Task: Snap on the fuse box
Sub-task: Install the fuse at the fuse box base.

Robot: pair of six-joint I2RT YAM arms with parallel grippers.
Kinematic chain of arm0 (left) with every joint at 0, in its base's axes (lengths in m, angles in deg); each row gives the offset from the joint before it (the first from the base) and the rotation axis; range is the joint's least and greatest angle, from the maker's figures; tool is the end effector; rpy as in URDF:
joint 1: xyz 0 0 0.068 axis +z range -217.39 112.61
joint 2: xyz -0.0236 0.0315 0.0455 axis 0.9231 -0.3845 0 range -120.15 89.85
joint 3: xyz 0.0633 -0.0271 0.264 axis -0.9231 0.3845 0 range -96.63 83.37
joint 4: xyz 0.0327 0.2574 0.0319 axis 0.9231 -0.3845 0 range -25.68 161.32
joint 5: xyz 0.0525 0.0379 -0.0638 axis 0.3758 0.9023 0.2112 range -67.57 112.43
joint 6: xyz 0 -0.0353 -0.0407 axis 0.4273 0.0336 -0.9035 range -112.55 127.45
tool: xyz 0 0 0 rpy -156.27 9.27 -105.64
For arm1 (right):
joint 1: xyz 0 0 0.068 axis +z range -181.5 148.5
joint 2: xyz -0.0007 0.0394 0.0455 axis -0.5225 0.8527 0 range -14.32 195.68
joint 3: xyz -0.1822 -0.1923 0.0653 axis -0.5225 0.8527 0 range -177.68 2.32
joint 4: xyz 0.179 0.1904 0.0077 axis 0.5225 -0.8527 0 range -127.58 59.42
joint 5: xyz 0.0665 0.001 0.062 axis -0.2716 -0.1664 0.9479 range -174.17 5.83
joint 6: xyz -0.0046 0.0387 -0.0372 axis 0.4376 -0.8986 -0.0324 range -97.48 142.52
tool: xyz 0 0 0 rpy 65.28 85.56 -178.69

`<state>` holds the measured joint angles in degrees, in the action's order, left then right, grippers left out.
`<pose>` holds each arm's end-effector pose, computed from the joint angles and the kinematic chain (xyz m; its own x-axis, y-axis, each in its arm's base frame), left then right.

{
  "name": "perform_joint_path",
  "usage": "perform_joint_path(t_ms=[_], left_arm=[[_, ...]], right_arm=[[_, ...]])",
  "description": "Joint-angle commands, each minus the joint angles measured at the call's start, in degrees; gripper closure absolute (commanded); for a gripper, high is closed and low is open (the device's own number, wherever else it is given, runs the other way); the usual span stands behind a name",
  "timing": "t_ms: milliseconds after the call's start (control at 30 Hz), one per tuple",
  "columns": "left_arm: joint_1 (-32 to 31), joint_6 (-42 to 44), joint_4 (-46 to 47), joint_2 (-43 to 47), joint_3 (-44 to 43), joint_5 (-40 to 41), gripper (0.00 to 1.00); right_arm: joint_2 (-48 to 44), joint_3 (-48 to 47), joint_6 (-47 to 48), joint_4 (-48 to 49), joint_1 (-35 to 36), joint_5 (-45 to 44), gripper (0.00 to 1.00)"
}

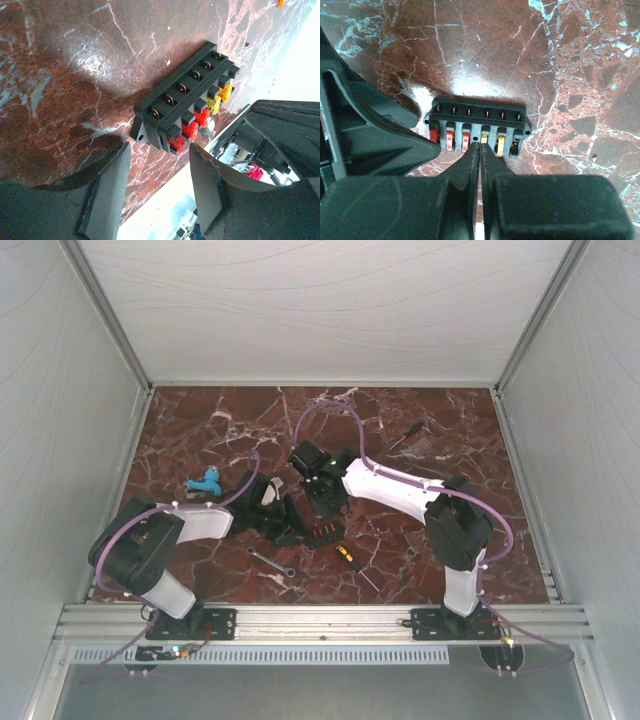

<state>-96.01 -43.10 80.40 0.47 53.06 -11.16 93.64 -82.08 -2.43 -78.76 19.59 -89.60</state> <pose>0.2198 -0.1424 0.1187 -0.9764 -0.1999 -0.0812 -0.0672 0.6397 -0.7657 0.2439 0.2970 0.2178 -0.8597 -0.3965 -0.3220 -0.4338 0.8996 0.0506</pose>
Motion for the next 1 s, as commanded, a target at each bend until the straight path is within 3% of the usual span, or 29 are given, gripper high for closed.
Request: perform_joint_path(t_ms=[0,267,967], left_arm=[[-0.3,0.9,-0.3,1.1,-0.8,0.2,0.49],[-0.3,1.2,-0.2,0.5,-1.1,-0.2,0.48],[-0.3,1.2,-0.1,-0.2,-1.1,-0.6,0.47]], right_arm=[[1.2,-2.0,-0.3,-1.5,0.0,0.5,1.00],[3.2,-1.5,-2.5,-6.4,-0.3,-1.6,1.00],[6.0,1.2,-3.2,-6.1,-1.1,0.0,1.00]])
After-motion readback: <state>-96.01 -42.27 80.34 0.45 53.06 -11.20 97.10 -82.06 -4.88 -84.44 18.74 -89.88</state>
